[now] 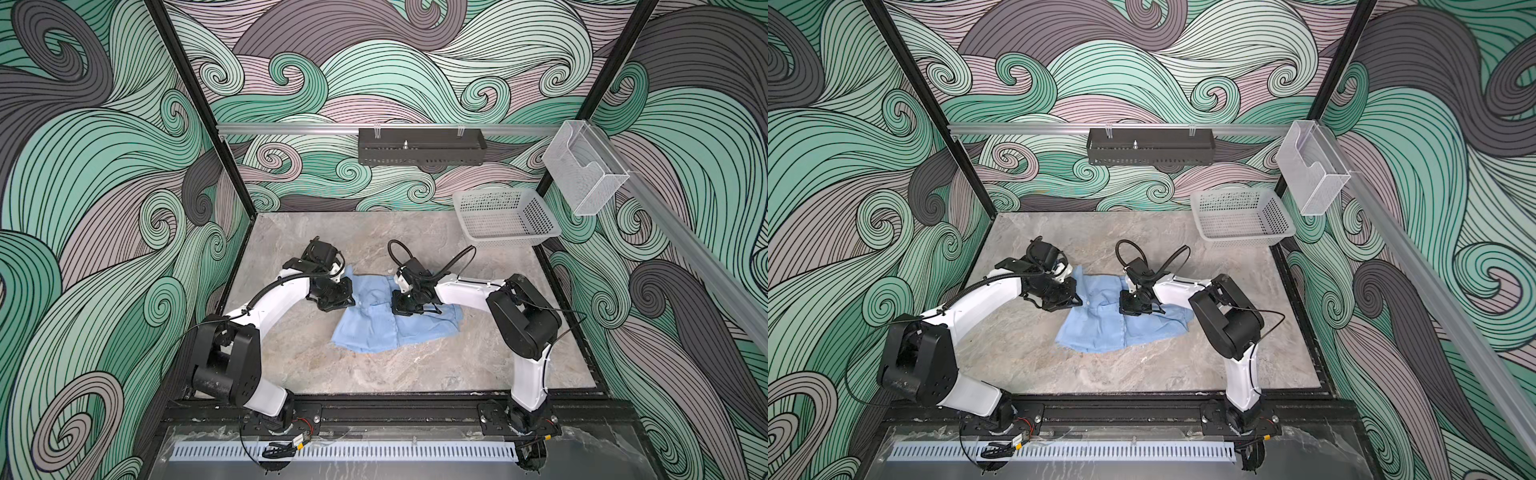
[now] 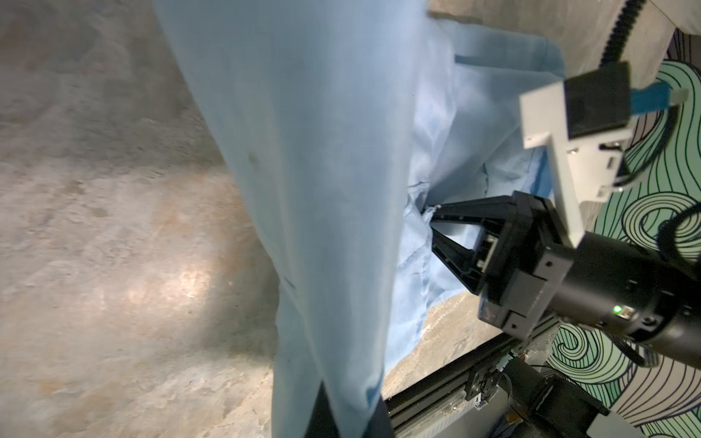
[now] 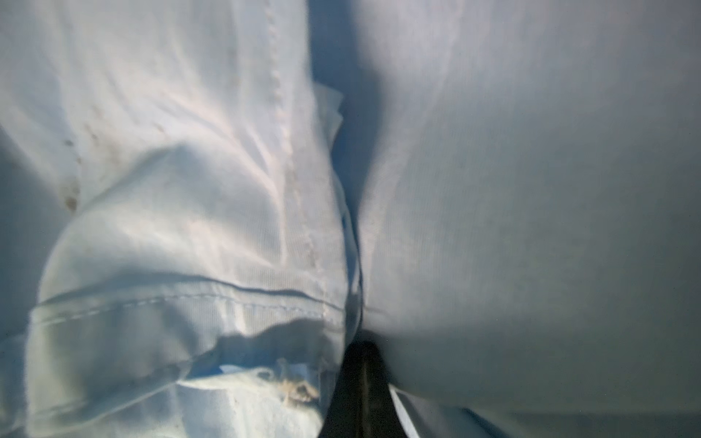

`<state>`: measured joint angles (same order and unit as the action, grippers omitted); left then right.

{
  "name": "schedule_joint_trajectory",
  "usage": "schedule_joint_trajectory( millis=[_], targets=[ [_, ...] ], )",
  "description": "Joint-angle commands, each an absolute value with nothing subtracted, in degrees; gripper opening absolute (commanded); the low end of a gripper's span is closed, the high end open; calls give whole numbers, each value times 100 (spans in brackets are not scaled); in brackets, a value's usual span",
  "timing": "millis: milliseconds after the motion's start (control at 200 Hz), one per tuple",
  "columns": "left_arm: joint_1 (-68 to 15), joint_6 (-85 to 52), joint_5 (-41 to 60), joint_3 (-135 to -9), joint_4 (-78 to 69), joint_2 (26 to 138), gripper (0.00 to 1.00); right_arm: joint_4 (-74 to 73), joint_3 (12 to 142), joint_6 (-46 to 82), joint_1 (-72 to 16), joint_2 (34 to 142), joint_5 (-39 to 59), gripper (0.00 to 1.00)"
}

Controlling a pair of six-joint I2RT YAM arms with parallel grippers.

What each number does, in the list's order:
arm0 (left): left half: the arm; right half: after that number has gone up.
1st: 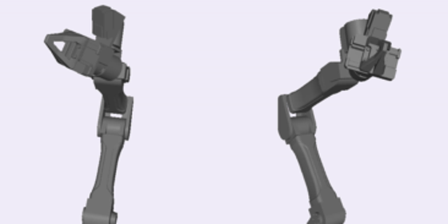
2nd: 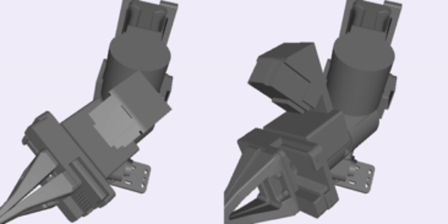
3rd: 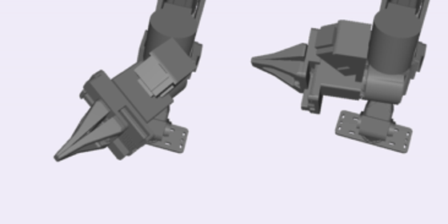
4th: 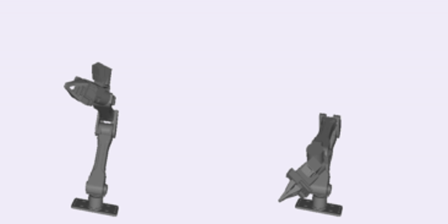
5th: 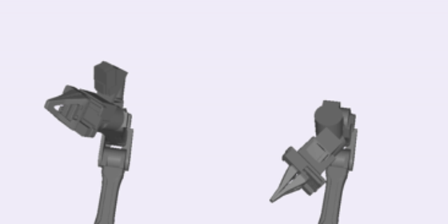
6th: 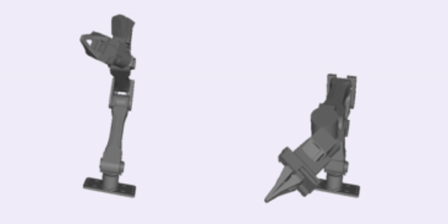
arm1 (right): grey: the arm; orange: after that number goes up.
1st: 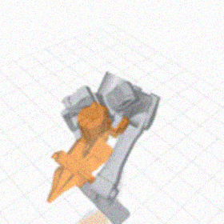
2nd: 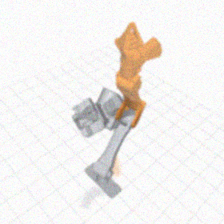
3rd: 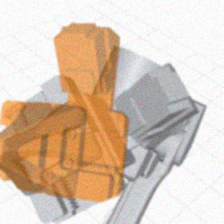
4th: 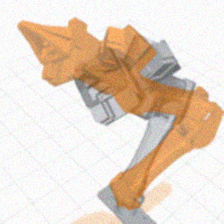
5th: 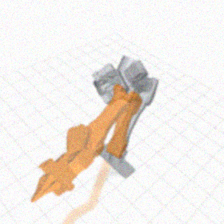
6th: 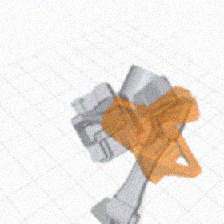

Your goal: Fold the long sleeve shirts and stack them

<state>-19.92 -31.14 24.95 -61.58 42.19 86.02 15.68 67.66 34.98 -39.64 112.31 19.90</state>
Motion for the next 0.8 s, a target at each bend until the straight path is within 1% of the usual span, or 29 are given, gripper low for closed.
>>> schedule_joint_trajectory(
  millis=[0, 210, 480, 590, 701, 751, 796],
  targets=[
    [-2316, -3583, 2663, -6422, 3958, 8791, 0, 1976, 6683, 3485, -4010, 11574, 1657, 0],
    [-2830, -4336, 2957, -6539, 2723, 9364, 0, 1859, 6653, 3550, -4035, 11619, 1753, 0],
    [-2927, -4803, 3232, -6575, 1643, 10242, 0, 1622, 6519, 3677, -4036, 11495, 1883, 0],
    [-2851, -4764, 3153, -6446, 1588, 10414, 0, 1460, 6308, 3734, -4006, 11120, 1751, 0],
    [-2693, -4621, 3110, -6285, 1649, 10551, 0, 1375, 6119, 3661, -3885, 10503, 1565, 0],
    [-2664, -4544, 3114, -6276, 1716, 10701, 0, 1489, 6141, 3573, -3828, 10261, 1469, 10],
    [-2654, -4505, 3100, -6255, 1724, 10826, 0, 1663, 6188, 3472, -3756, 10091, 1399, 15]
  ],
)
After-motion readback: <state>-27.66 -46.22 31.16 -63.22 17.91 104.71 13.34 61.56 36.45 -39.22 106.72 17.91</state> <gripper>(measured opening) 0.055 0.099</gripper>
